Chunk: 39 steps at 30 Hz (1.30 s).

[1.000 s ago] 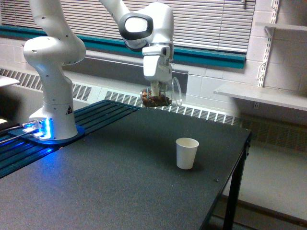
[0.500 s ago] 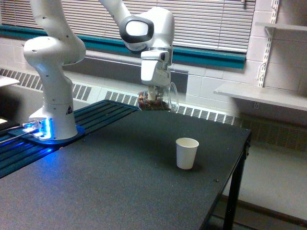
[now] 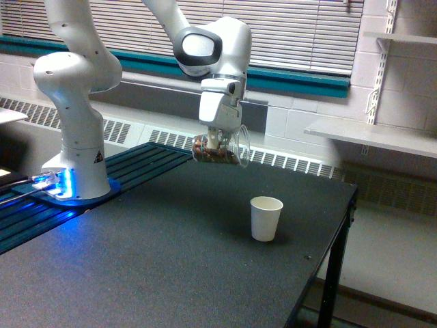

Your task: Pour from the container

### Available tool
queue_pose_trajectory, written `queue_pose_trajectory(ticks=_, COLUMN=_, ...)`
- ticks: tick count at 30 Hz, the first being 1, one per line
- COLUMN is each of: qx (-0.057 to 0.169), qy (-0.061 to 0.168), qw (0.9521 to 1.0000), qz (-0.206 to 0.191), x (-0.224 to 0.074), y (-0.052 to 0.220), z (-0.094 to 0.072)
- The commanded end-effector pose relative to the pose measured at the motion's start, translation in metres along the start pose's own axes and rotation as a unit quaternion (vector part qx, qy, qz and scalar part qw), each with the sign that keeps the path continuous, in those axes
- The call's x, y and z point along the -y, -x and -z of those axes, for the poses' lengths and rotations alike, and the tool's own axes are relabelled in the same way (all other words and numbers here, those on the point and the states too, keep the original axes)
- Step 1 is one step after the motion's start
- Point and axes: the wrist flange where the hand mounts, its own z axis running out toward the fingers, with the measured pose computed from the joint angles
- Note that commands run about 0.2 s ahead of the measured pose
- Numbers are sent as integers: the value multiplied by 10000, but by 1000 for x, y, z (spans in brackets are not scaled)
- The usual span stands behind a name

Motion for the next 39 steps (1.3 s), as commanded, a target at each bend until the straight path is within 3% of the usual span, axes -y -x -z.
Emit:
queue_pose_trajectory(ticks=1, qx=10, qy=72, qw=10000, qz=-34, x=2, y=-3, z=0)
queue_pose_trajectory(ticks=39, qx=128, qy=403, qw=9990, qz=126, x=21, y=-8, z=-10)
